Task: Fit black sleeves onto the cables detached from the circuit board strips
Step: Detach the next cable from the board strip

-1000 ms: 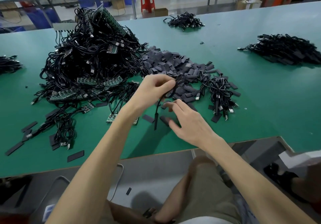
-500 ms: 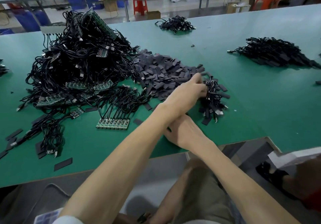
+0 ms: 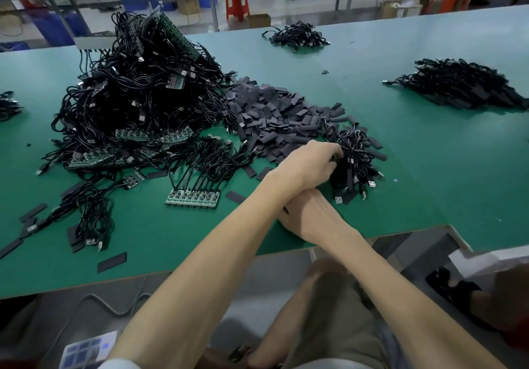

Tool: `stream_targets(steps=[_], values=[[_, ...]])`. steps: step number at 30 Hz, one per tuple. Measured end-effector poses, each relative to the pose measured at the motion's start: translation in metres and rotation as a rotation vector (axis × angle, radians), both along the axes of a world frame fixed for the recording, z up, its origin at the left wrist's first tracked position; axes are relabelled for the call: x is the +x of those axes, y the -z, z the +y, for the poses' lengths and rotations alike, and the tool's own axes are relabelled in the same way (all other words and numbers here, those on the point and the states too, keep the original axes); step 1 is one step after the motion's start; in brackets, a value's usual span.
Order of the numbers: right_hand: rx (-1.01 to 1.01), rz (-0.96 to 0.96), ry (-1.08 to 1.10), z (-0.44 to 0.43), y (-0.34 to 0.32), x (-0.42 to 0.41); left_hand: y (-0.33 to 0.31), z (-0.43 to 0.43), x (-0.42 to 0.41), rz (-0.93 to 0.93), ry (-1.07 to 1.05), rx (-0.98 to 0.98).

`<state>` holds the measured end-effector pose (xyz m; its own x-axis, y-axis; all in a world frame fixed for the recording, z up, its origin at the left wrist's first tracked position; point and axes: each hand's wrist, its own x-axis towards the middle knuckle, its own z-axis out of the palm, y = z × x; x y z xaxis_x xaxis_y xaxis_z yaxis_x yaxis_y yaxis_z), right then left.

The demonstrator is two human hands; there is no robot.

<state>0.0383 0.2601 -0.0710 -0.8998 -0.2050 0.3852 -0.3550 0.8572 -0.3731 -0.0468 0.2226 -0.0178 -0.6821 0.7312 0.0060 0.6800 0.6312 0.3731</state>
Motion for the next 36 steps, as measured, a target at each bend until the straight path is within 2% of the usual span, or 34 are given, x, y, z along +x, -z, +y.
stream_targets(steps=[4, 10, 12, 14, 18, 21, 25, 29, 31, 36], values=[[0.034, -0.055, -0.009, 0.002, 0.004, -0.003, 0.005, 0.000, -0.006, -0.020, 0.063, -0.014], [0.020, -0.102, 0.044, 0.001, 0.007, -0.001, 0.005, 0.008, -0.009, -0.081, 0.163, -0.196], [0.026, -0.088, 0.048, 0.002, 0.005, -0.001, 0.004, 0.008, -0.008, -0.076, 0.151, -0.169], [0.033, -0.060, 0.014, 0.001, 0.001, 0.000, 0.003, 0.002, -0.007, -0.061, 0.087, 0.009], [0.025, -0.013, -0.022, 0.002, -0.006, 0.000, 0.003, -0.028, -0.002, -0.109, -0.145, 0.501], [-0.023, 0.030, 0.010, 0.001, -0.005, 0.000, 0.002, -0.063, 0.001, -0.079, -0.256, 0.591], [-0.022, 0.087, 0.003, 0.000, -0.001, -0.002, 0.007, -0.117, 0.007, 0.032, -0.476, 0.415], [-0.035, 0.061, -0.015, -0.001, -0.002, -0.003, 0.018, -0.148, 0.019, 0.143, -0.736, 0.030], [-0.043, 0.046, -0.012, -0.001, -0.002, -0.002, 0.022, -0.154, 0.026, 0.123, -0.802, -0.099], [-0.029, 0.033, -0.001, 0.000, -0.003, 0.000, 0.033, -0.158, 0.030, -0.040, -0.795, -0.097]])
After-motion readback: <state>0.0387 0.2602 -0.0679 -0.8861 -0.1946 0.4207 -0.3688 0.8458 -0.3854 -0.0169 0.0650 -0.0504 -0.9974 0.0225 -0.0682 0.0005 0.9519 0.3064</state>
